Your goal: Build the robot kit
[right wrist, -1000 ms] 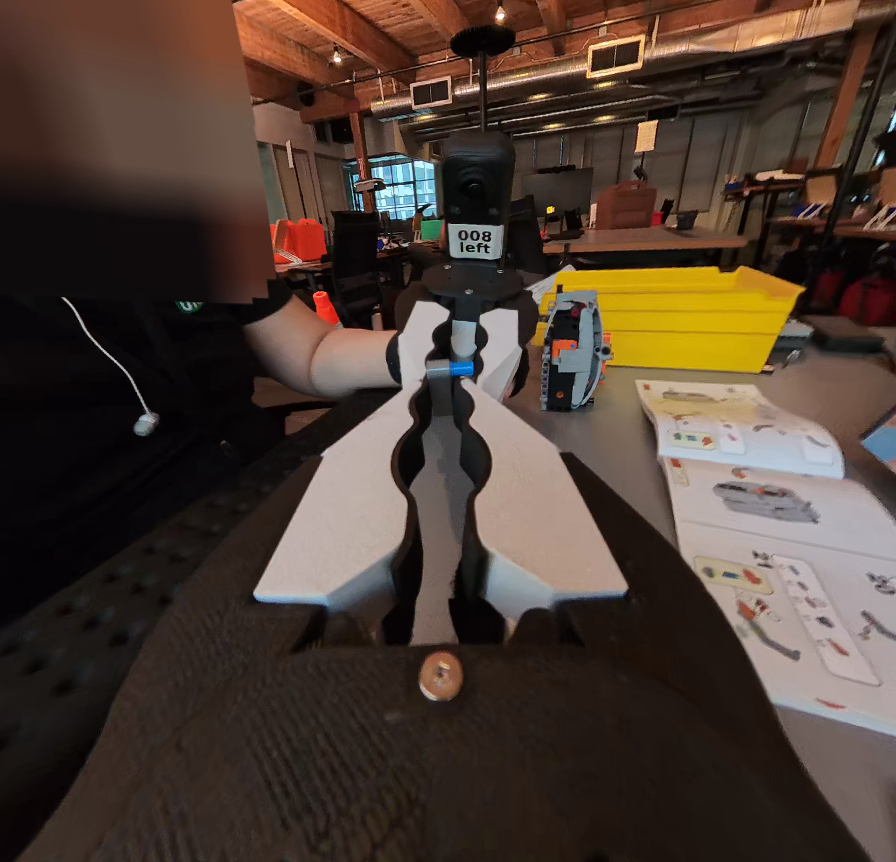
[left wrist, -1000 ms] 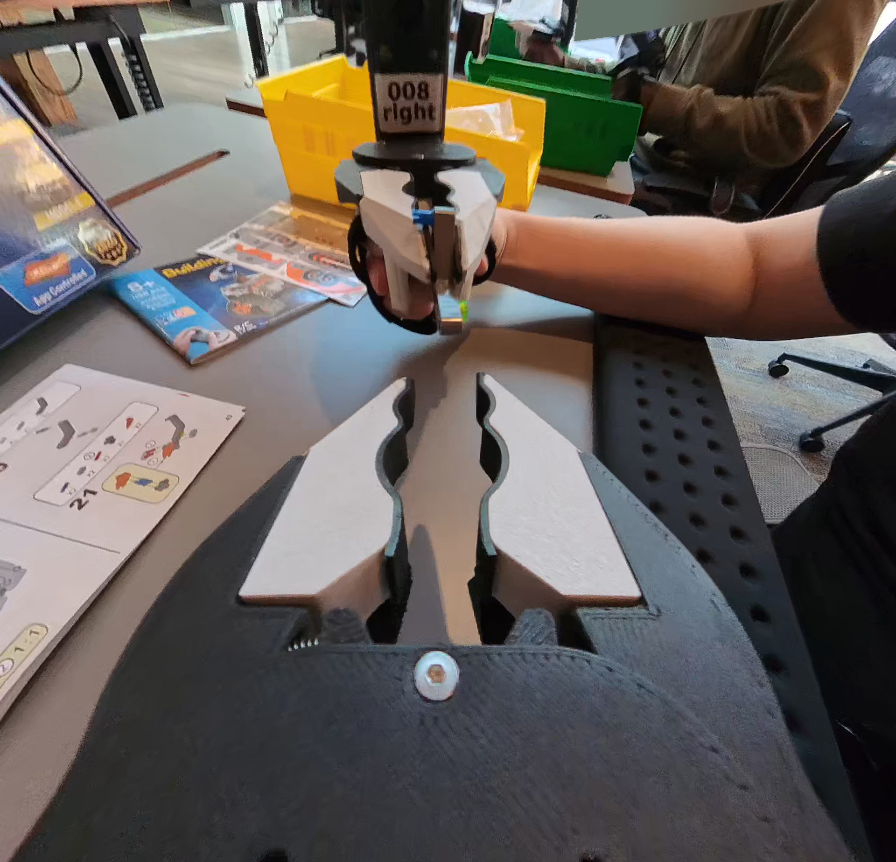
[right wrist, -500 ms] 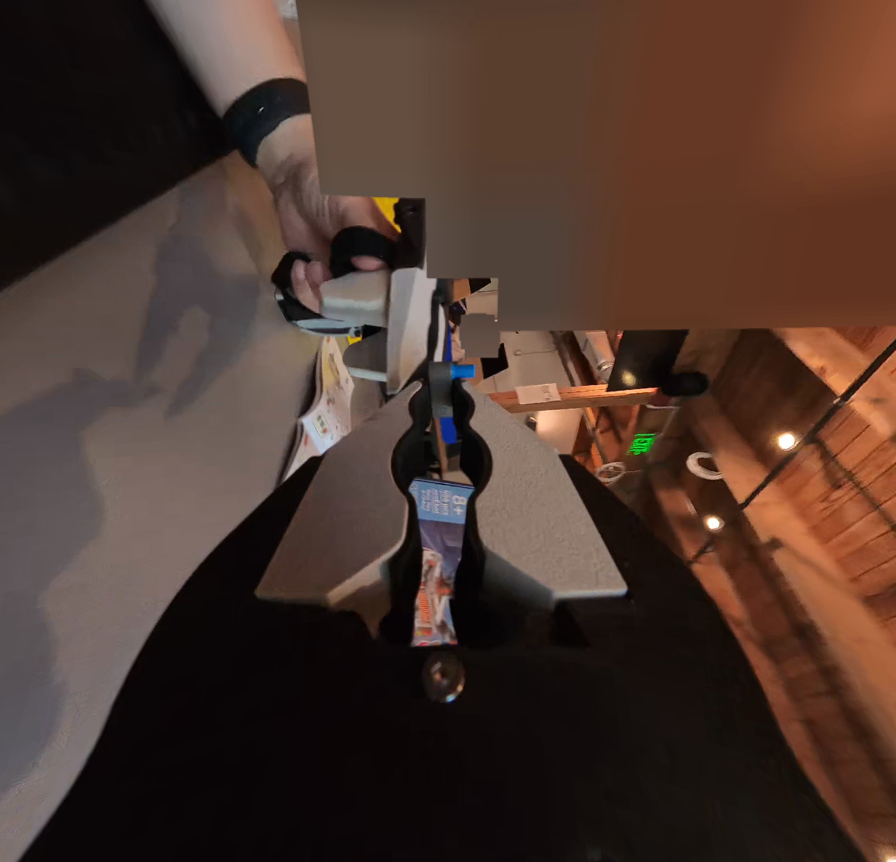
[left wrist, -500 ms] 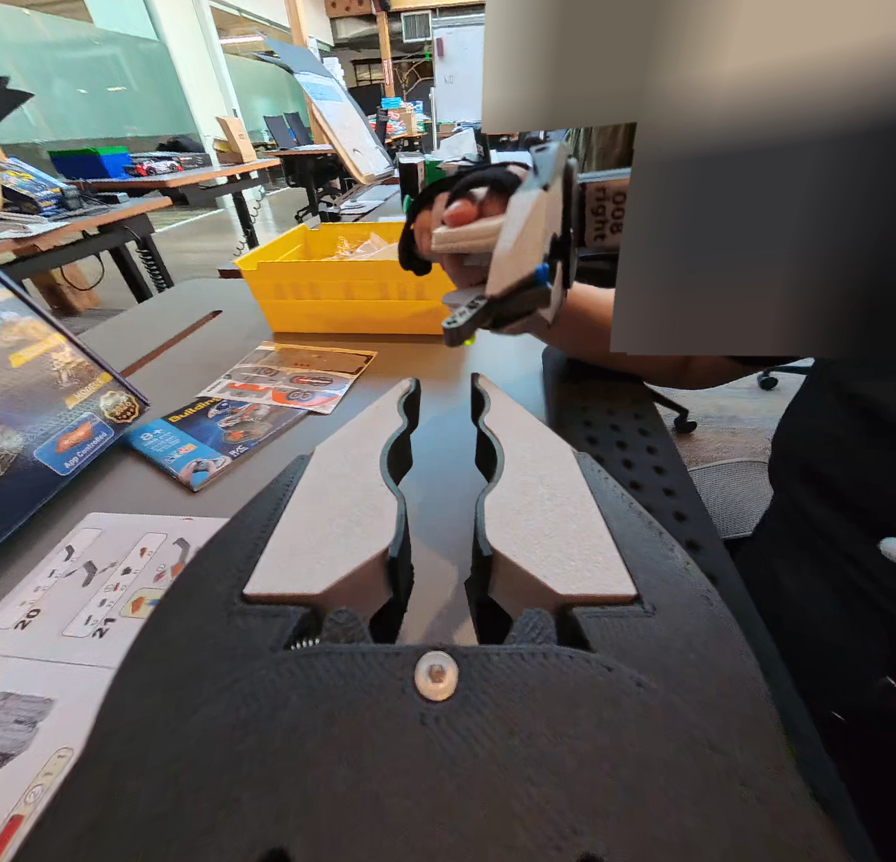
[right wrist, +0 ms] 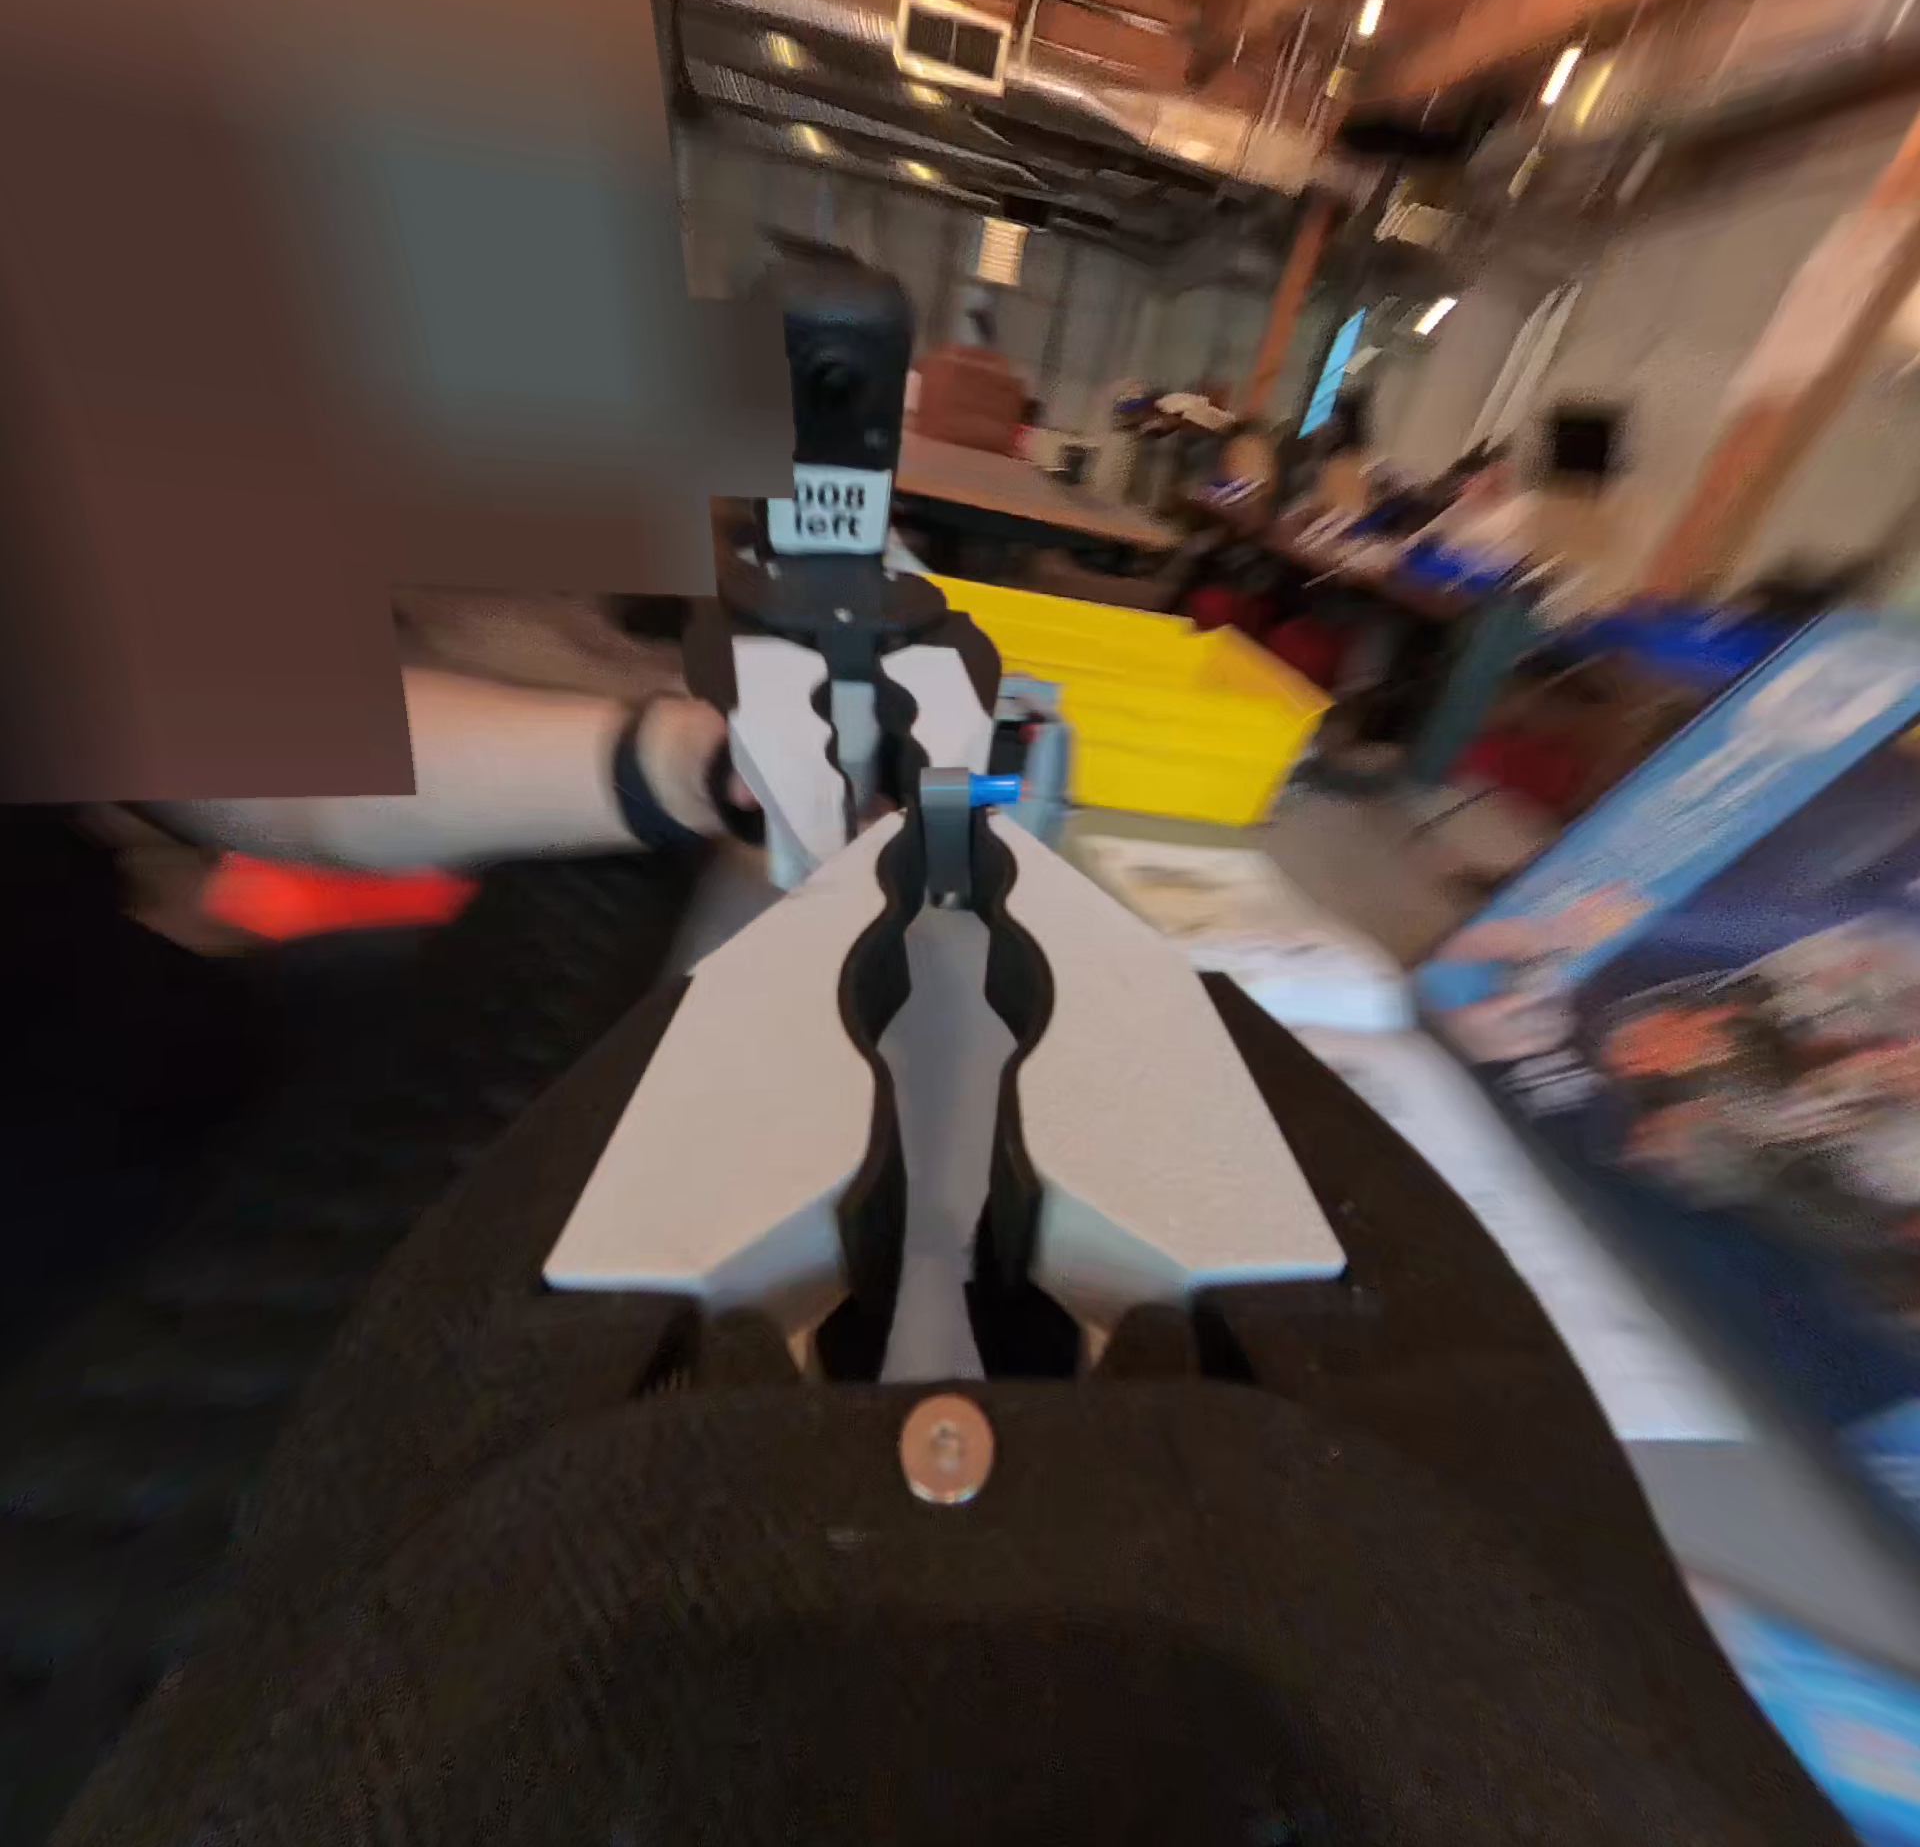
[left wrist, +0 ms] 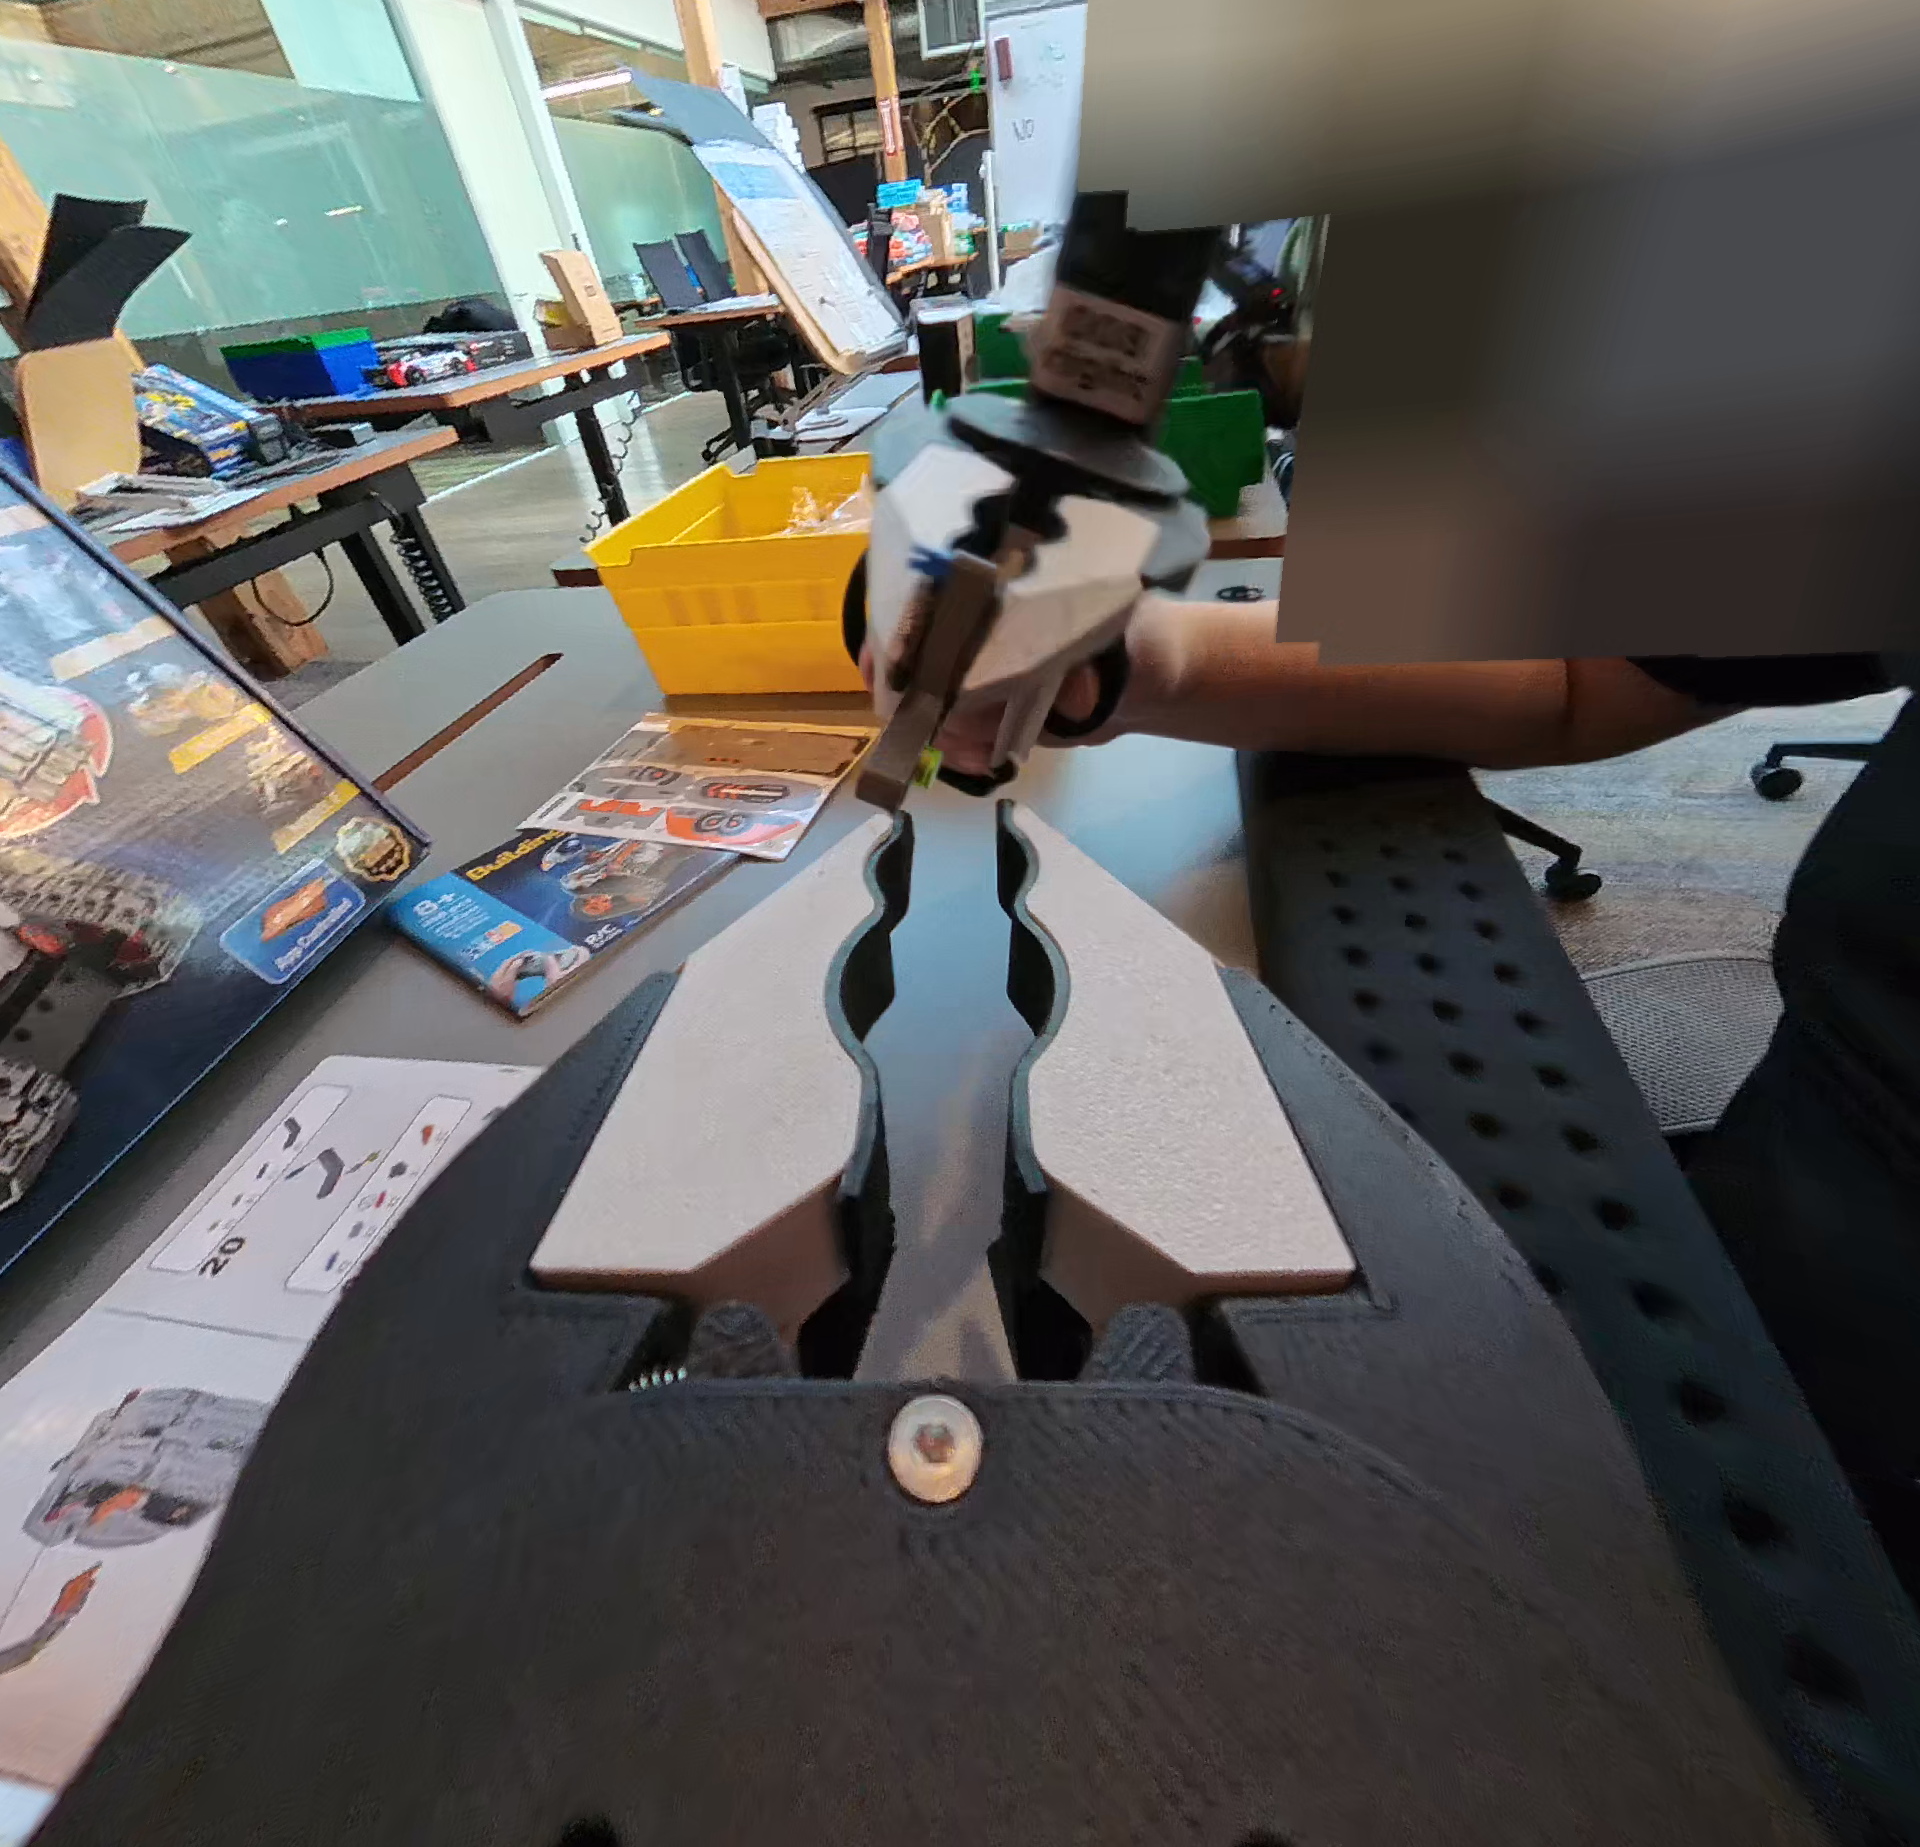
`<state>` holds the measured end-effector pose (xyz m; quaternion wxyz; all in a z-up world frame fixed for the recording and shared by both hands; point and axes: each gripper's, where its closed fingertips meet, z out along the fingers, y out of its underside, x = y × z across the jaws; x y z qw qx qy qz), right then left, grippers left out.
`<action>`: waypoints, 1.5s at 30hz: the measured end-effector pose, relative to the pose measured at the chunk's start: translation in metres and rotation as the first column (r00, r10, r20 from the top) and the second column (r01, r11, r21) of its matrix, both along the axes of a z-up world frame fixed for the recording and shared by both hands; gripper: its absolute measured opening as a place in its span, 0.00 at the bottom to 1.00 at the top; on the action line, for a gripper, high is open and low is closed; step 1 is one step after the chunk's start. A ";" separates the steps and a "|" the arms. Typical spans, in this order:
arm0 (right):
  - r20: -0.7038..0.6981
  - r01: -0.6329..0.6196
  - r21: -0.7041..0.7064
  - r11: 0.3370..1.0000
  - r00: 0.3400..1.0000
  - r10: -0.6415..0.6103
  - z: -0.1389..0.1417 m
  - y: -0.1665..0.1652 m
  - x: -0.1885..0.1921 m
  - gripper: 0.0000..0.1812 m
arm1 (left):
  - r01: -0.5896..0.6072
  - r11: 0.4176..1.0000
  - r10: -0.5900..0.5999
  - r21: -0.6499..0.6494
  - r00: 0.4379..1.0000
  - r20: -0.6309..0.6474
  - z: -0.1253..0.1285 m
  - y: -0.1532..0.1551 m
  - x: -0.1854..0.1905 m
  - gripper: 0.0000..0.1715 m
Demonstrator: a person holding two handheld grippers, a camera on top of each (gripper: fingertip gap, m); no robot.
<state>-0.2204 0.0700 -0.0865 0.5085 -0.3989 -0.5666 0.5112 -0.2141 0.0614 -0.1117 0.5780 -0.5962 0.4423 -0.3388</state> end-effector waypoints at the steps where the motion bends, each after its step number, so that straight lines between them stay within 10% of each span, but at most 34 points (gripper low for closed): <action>1: -0.014 -0.112 -0.218 0.969 0.994 0.112 0.002 0.002 0.002 0.04 | -0.008 1.000 0.008 -0.005 1.000 -0.006 -0.002 0.002 -0.001 0.09; 4: -0.137 -0.256 -0.562 0.787 0.967 0.217 0.004 0.024 0.010 0.04 | -0.006 1.000 0.005 -0.026 0.999 -0.033 -0.009 0.003 0.000 0.09; 16: -0.145 -0.296 -0.836 0.463 0.932 0.334 -0.050 0.074 0.006 0.04 | -0.112 0.979 0.079 -0.169 0.978 -0.193 -0.048 0.022 -0.002 0.10; 37: -0.197 -0.398 -0.782 0.480 0.888 0.416 -0.045 0.069 0.007 0.04 | -0.069 0.983 0.033 -0.169 0.977 -0.210 -0.047 0.013 0.005 0.11; 45: -0.207 -0.405 -0.787 0.465 0.884 0.420 -0.044 0.073 0.003 0.04 | -0.251 0.949 0.202 -0.190 0.948 -0.245 -0.058 0.041 -0.014 0.14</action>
